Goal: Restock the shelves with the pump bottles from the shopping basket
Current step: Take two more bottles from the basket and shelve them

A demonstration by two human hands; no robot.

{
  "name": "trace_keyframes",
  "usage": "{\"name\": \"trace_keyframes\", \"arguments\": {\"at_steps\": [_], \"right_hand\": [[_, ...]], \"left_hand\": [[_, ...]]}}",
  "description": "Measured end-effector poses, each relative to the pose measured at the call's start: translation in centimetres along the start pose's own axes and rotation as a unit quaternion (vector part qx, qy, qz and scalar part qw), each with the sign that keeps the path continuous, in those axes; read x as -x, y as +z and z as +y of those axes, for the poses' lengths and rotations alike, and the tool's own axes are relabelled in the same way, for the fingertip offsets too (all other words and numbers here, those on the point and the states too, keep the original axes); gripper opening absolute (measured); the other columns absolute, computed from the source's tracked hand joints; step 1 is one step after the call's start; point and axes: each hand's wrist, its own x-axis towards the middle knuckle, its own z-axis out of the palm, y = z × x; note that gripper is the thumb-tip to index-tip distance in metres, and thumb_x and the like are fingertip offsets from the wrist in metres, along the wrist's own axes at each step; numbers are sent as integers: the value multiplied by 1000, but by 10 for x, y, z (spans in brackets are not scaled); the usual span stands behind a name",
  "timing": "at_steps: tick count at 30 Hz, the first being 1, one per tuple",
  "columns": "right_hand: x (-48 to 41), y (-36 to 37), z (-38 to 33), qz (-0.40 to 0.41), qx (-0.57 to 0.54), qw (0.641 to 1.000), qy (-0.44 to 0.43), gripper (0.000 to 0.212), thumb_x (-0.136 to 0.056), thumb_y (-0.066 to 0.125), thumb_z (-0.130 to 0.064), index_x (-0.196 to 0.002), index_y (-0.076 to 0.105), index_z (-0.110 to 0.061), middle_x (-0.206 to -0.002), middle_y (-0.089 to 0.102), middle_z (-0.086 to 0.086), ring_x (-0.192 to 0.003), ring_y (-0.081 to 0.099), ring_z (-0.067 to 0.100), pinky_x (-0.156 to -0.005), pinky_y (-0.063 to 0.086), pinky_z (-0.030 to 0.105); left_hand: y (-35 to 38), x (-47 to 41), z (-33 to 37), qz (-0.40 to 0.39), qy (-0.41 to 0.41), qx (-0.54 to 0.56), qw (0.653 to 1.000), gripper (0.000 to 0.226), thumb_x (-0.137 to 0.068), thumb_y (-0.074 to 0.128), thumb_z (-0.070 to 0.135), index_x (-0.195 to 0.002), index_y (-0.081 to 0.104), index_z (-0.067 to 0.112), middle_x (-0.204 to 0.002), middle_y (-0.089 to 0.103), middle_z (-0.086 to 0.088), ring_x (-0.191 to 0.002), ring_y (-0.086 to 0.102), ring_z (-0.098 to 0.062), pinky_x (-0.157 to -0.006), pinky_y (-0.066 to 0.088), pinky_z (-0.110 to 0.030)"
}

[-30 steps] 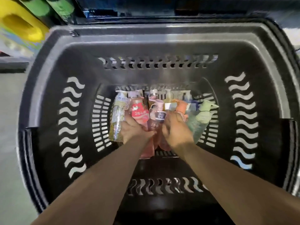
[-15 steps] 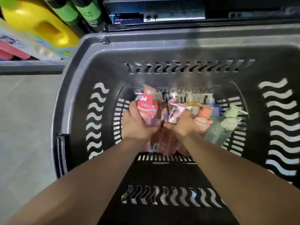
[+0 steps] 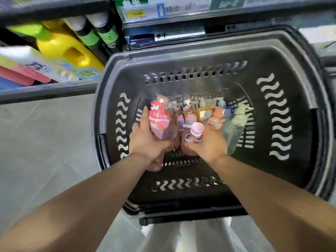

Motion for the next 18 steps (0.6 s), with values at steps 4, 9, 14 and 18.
{"name": "trace_keyframes", "arguments": {"at_steps": [4, 9, 14, 18], "right_hand": [[45, -81, -27, 39, -56, 997, 19, 64, -62, 78, -47, -117, 53, -24, -109, 62, -1, -98, 60, 24, -80, 51, 33], [127, -176, -61, 140, -219, 965, 20, 45, -50, 70, -49, -85, 67, -22, -89, 70, 5, -87, 65, 23, -75, 53, 35], [195, -238, -91, 164, -260, 951, -14, 40, -60, 85, -26, -93, 66, -13, -93, 68, 10, -94, 64, 28, -81, 53, 39], [253, -288, -125, 151, -241, 957, -59, 39, -65, 80, -23, -100, 63, -17, -93, 68, -2, -91, 64, 18, -78, 50, 30]], "left_hand": [[-63, 37, 46, -13, 58, -2, 998, 126, -52, 84, 32, -149, 5, 34, -128, 45, -6, -120, 43, -26, -103, 38, -38], [-148, 100, 111, 35, 155, 82, 984, 117, -49, 86, 22, -147, 21, 20, -126, 55, -10, -117, 51, -30, -98, 42, -44], [-210, 184, 149, 131, 219, 128, 958, 116, -49, 86, 25, -146, 23, 21, -122, 56, -8, -115, 52, -26, -97, 45, -43], [-267, 251, 166, 194, 241, 128, 942, 123, -51, 89, 29, -149, 14, 26, -132, 49, -3, -123, 46, -20, -102, 40, -38]]}}
